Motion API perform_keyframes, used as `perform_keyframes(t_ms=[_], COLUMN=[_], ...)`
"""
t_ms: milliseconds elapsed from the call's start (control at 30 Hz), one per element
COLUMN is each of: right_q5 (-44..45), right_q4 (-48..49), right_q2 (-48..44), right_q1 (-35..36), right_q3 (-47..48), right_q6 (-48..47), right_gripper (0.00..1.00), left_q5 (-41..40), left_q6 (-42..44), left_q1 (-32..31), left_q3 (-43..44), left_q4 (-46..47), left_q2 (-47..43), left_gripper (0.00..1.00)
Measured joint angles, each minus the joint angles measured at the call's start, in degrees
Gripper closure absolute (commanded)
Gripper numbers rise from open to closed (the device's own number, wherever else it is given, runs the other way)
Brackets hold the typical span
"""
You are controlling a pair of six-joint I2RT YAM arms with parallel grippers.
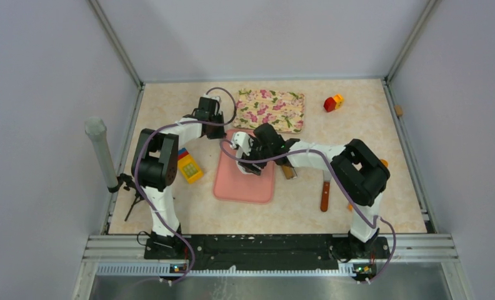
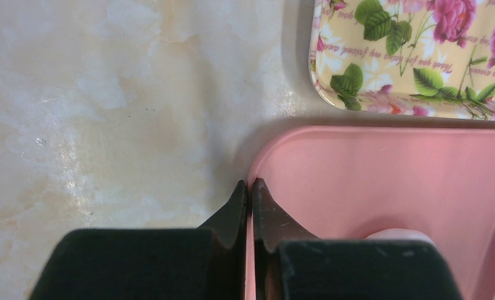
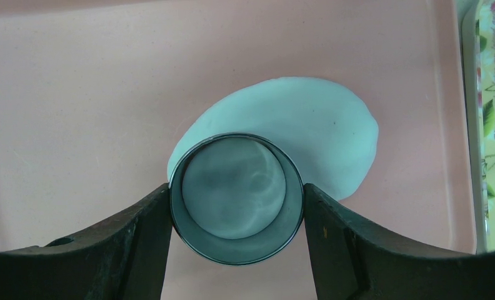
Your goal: Roll out the dumpling wrappers from the dough
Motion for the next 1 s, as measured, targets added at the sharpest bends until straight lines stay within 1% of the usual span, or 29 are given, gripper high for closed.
perform_keyframes(t_ms=[267, 567, 900, 1000], right_q5=[-1.5, -4.2, -11.0, -12.0], right_q4=[-4.9, -8.8, -13.9, -15.2], right_q2=[1.0, 2.1, 4.1, 4.7], right_q1=[0.0, -0.4, -2.5, -2.6], right_q3=[3.1, 5.5, 8.9, 9.9], right_q6=[-3.9, -10.3, -20.1, -22.3], right_gripper=[0.55, 0.50, 0.42, 0.41], left_q5=[0.0, 0.0, 0.0, 0.0], left_q6=[0.0, 0.0, 0.0, 0.0], left_q1=[0.0, 0.0, 0.0, 0.0], left_q3=[0.0, 0.0, 0.0, 0.0], left_q4=[0.0, 0.0, 0.0, 0.0], left_q2=[0.0, 0.0, 0.0, 0.0], left_gripper=[1.00, 1.00, 1.00, 1.00])
